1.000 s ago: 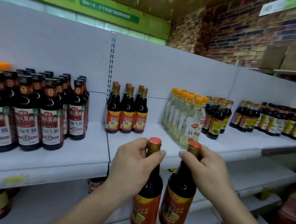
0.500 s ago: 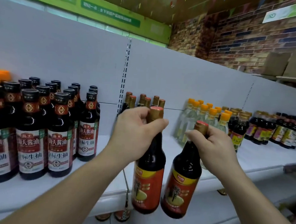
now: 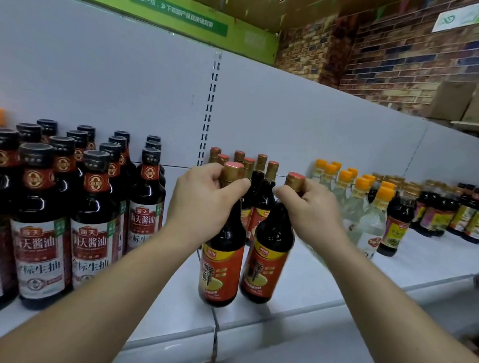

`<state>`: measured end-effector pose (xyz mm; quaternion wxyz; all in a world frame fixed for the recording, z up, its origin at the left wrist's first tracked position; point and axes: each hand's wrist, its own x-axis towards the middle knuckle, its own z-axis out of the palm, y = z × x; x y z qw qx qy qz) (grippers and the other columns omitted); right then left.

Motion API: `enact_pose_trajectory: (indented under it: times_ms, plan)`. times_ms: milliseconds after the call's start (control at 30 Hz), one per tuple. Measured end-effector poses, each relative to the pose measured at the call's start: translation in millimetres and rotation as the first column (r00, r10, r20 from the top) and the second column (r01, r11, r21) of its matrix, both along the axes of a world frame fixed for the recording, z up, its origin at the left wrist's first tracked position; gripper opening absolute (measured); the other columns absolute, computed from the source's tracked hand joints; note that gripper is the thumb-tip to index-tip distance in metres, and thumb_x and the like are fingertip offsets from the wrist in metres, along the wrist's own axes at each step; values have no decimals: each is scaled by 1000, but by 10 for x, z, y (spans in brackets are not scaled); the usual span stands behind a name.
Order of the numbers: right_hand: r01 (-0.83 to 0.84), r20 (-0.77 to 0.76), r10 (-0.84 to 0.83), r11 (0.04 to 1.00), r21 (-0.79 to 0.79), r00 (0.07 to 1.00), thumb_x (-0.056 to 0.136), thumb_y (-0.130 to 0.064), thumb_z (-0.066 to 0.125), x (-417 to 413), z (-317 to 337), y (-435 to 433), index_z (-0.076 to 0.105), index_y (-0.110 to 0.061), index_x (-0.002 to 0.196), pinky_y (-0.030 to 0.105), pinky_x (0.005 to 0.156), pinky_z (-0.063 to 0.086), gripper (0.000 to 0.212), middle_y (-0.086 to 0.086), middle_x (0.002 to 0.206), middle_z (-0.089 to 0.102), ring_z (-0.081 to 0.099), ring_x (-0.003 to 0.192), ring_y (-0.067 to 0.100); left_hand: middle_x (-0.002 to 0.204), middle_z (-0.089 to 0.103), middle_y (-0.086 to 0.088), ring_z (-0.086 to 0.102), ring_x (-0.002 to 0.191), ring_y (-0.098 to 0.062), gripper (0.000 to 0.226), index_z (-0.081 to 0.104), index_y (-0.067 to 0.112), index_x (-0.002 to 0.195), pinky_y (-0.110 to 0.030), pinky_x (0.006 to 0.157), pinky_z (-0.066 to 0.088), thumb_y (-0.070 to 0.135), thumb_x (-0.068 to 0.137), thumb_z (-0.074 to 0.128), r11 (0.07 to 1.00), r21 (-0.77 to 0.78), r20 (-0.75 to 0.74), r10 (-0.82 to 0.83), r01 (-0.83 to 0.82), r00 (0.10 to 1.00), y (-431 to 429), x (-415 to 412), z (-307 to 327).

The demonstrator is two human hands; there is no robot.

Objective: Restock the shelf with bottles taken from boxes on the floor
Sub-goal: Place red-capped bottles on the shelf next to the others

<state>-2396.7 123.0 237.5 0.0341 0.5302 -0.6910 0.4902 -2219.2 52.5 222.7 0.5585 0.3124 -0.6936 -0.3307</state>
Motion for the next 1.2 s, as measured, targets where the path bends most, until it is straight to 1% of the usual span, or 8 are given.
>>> enact_pose_trajectory:
  times_ms: [167,333,500,700,867,1000,1067,1200]
  plan:
    - [-3,-3,3,998,67,1000,88,-46,62,9,-129,-199,64,-17,74,52,71,57,32,-1,71,67,66,74,22,69,68,-7,68,71,-29,38,71,18,75,-55,67,58,56,78,68,1000,18,6,23,-24,1000,-156,-32,-122]
    - [-41,12,40,994,104,999,82,-56,56,33,-239,-283,65,-22,81,52,73,58,36,-3,76,70,69,77,20,72,72,-2,70,74,-23,35,73,20,79,-53,69,59,55,79,69,998,42,23,56,-57,998,-252,-77,-220]
    - [-95,28,92,987,126,995,85,-52,56,8,-272,-338,64,-22,84,54,75,58,31,-1,80,70,68,80,22,73,71,-2,69,74,-23,32,71,22,79,-53,67,58,53,81,70,994,39,50,96,-98,994,-274,-152,-302]
    - [-75,0,76,984,160,997,90,-55,60,-9,-323,-284,63,-25,91,48,78,57,30,-3,87,68,66,83,17,68,67,-2,62,66,-19,25,67,24,79,-38,58,50,46,85,76,987,50,66,152,-156,986,-185,-259,-338]
    - [-126,142,106,982,141,984,81,-71,64,-32,-422,-189,68,-31,95,46,80,60,43,-9,91,72,70,86,9,69,67,-1,66,68,-21,36,67,29,84,-51,64,56,63,78,75,987,76,48,136,-140,990,-185,-275,-406]
    - [-115,160,94,985,132,983,72,-78,68,-18,-593,16,62,-41,115,34,85,55,58,-15,110,63,63,100,5,57,50,11,49,55,-6,39,68,32,96,-32,53,35,66,78,75,986,65,130,142,-151,981,-90,-165,-457]
    - [-92,203,66,988,124,977,70,-73,75,-15,-745,141,55,-42,121,29,83,51,64,-18,110,53,57,99,1,72,51,14,52,68,-7,49,64,36,109,-31,58,37,69,74,75,984,77,172,143,-158,975,-50,-59,-580]
    - [-92,250,44,979,183,967,58,-69,81,8,-1142,207,44,-47,123,36,92,55,78,-21,116,51,58,106,2,111,57,17,56,103,-5,72,52,42,125,-32,80,46,55,65,90,976,183,292,62,-120,955,-18,162,-965]
